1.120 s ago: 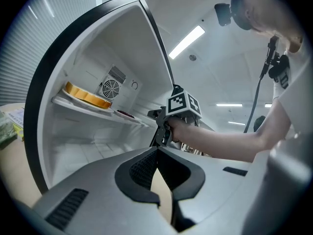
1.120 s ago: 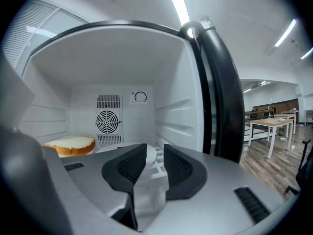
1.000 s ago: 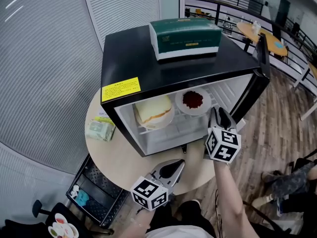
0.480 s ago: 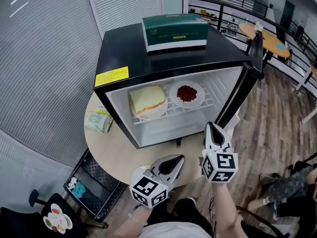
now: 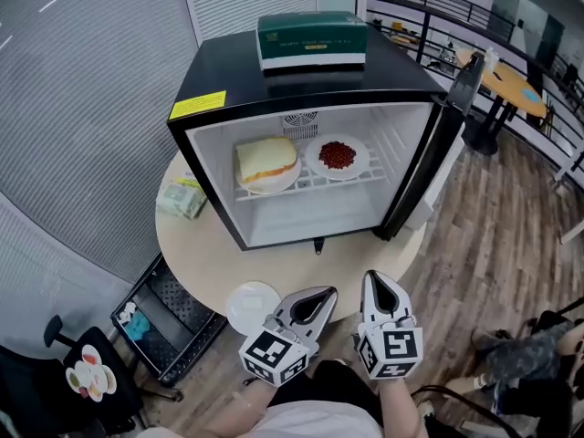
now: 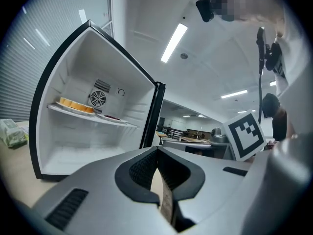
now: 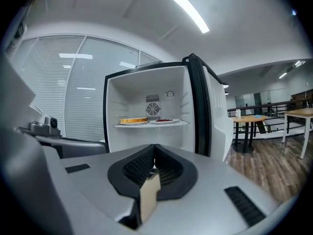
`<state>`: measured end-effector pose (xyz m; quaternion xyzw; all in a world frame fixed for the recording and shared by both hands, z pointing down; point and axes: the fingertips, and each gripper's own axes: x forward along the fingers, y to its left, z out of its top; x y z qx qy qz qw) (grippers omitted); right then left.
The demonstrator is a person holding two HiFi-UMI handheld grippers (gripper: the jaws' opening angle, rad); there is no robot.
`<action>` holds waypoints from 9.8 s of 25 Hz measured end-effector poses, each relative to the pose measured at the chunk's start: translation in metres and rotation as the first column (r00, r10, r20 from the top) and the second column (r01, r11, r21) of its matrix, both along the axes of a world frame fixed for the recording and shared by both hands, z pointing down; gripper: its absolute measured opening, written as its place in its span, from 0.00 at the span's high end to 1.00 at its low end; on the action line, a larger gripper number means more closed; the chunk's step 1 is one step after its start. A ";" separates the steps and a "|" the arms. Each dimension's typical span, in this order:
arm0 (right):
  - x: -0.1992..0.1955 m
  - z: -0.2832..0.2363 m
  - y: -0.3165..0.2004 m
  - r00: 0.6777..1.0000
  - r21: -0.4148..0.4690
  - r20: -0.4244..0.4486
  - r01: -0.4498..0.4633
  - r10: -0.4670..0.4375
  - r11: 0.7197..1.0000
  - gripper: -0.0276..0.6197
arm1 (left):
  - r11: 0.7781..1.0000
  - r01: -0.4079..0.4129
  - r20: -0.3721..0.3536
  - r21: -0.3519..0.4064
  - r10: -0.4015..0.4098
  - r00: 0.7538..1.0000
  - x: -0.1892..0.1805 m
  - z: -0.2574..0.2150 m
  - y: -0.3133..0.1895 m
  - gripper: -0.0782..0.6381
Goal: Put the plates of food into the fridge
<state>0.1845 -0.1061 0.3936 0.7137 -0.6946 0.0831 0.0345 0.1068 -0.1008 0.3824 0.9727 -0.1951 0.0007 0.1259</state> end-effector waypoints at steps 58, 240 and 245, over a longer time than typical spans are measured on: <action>-0.053 0.072 0.059 0.945 -0.133 0.327 0.013 0.031 0.991 0.95 | 0.996 0.085 0.053 -0.029 -0.083 0.995 -0.068 0.027 0.046 0.88; -0.006 0.147 -0.238 0.972 -0.445 0.190 -0.041 0.140 0.894 0.52 | 0.928 0.353 0.093 -0.117 -0.344 0.934 -0.082 0.085 -0.161 0.88; -0.007 0.135 -0.233 0.978 -0.398 0.172 -0.041 0.119 0.916 0.48 | 0.930 0.349 0.092 -0.113 -0.340 0.936 -0.082 0.083 -0.156 0.89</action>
